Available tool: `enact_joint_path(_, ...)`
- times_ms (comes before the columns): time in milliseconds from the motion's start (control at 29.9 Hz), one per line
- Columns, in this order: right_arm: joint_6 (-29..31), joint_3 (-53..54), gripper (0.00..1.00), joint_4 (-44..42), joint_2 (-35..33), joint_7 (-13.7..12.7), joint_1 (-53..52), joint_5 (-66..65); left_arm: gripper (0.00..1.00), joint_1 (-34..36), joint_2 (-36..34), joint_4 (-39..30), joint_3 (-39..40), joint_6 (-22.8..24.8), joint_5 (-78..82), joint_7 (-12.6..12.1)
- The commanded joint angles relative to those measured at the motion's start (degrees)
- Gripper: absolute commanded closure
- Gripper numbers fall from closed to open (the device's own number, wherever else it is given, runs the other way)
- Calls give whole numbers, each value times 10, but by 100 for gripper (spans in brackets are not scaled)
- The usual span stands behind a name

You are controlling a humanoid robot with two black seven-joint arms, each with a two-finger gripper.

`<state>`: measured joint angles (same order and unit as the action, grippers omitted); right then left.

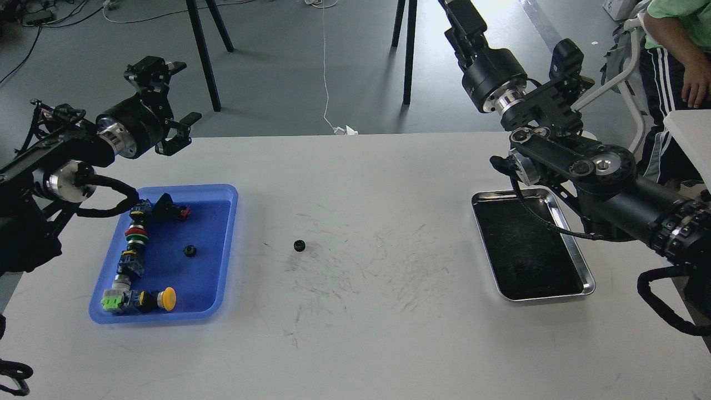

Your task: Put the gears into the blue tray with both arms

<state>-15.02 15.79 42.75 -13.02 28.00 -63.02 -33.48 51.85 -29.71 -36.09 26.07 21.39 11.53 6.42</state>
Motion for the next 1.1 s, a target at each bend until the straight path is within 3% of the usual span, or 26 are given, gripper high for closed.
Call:
enact_joint_path(0, 0, 0, 6, 1, -1, 0, 1, 0, 1, 3, 4, -11, -18, 0, 8, -6)
enact_joint_path(134, 0, 0, 6, 4, -3, 0, 2, 0, 1, 18, -9, -24, -48, -13, 14, -4)
enact_joint_path(267, 1, 0, 6, 4, -4, 0, 2, 0, 2, 49, -16, -49, -144, -22, 56, 3)
enact_joint_path(401, 1, 3, 6, 5, -4, 0, 2, 0, 2, 106, -39, -86, -183, -20, 92, 56)
enact_joint_path(501, 2, 8, 6, 5, -5, 0, 3, 0, 1, 166, -64, -74, -277, -16, 98, 66)
enact_joint_path(601, 1, 12, 6, 9, -6, 0, 8, 0, 1, 208, -40, -56, -313, -28, 89, 66)
enact_joint_path(702, 1, 12, 6, 9, -6, 0, 10, 0, 1, 209, -36, -28, -316, -52, 58, 66)
enact_joint_path(969, 2, 16, 6, 10, -6, 0, 15, 0, 1, 193, -43, -49, -319, -50, 51, 83)
enact_joint_path(1069, 3, 28, 6, 9, -9, 0, 19, 0, 1, 188, -37, -57, -370, -54, 74, 90)
